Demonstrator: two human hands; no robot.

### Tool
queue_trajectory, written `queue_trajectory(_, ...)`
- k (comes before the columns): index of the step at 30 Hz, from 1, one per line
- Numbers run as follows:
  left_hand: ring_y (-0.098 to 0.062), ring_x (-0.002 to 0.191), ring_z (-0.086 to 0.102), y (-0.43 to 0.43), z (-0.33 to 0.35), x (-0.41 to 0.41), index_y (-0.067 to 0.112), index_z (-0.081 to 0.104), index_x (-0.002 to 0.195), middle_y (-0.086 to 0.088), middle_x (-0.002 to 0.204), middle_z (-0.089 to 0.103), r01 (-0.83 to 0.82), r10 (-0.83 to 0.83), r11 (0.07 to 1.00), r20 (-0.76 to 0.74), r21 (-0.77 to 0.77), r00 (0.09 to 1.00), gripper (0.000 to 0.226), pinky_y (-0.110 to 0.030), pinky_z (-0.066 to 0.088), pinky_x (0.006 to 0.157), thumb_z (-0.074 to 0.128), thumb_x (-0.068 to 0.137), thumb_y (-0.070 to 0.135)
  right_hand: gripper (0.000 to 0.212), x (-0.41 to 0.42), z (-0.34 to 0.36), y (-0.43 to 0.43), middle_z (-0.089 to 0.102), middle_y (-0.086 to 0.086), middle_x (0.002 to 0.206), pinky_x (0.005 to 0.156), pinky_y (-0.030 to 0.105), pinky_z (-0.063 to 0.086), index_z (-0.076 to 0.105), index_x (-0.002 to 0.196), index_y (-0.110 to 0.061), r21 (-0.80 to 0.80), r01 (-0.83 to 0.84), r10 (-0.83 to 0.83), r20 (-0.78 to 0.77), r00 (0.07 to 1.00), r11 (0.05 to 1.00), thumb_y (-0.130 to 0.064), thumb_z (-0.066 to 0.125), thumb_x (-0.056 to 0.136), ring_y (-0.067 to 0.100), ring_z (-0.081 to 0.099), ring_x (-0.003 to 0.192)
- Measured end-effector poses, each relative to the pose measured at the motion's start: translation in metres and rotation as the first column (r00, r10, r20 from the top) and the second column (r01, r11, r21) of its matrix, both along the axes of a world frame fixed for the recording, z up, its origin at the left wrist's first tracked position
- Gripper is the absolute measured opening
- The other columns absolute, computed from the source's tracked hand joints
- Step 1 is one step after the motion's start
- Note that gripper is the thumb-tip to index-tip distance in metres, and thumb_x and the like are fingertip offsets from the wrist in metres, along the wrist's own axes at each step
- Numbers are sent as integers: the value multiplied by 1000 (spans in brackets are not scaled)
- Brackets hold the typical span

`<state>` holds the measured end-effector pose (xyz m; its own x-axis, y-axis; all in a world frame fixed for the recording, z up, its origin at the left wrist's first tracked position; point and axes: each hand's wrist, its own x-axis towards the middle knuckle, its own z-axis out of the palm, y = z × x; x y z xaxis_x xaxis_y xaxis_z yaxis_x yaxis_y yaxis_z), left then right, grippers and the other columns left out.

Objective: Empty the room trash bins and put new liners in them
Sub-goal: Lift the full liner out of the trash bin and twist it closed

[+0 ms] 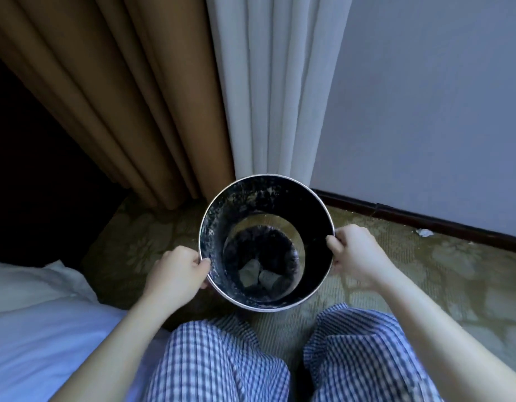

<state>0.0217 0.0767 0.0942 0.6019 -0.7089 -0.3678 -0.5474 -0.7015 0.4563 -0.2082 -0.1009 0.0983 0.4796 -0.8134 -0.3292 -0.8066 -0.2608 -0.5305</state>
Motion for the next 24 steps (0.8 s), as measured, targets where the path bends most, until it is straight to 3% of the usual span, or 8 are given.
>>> queue_trajectory(4,-3,59,67,4,44,-17,17,69,65,16,57,68,28,-26,995,27,-95,999,33,-33,55,74,53,89,33,34,-23,49,1,66,14,64,68,40,53,55,64,1,-79,9,-5,43,999,997,-17,45,91,32,66,65)
queue_trajectory(8,-12,70,69,-13,78,-36,17,69,65,14,59,69,84,-70,987,108,-135,992,35,-34,54,78,52,89,36,40,-48,81,-1,61,4,50,59,29,46,47,50,-8,-118,83,-70,113,991,990,-11,46,89,23,63,55)
queue_trajectory(11,-15,72,69,-41,90,-48,15,70,63,10,58,69,127,-110,980,112,-154,988,35,-35,53,78,53,89,31,37,-69,89,-10,67,10,61,59,26,49,53,56,-3,-76,177,-162,172,972,981,-10,45,92,19,68,59)
queue_trajectory(14,-10,68,69,-78,91,-61,13,67,57,8,56,69,156,-147,967,59,-199,987,38,-33,53,82,57,89,30,34,-91,81,-22,68,12,65,67,34,58,57,64,5,6,296,-290,219,932,955,-8,44,93,18,70,58)
queue_trajectory(17,-7,63,69,-118,77,-73,16,69,60,4,61,71,169,-193,958,-83,-230,978,35,-33,55,80,60,90,31,32,-113,61,-40,70,16,73,64,32,58,59,70,8,70,433,-437,220,872,899,-7,43,94,23,71,62)
queue_trajectory(20,-13,69,70,-153,57,-90,13,71,72,-6,77,74,51,-148,953,-312,-299,939,25,-30,55,70,60,91,25,32,-132,31,-58,68,14,69,69,40,60,62,71,7,129,537,-552,227,802,834,-5,43,94,26,70,63)
queue_trajectory(24,-17,81,65,-188,22,-118,6,68,104,-9,93,69,-135,-53,939,-523,-315,850,19,-22,44,64,57,94,18,37,-143,-15,-77,63,10,66,59,35,60,54,59,-4,190,654,-681,202,704,732,-5,45,95,26,68,60)
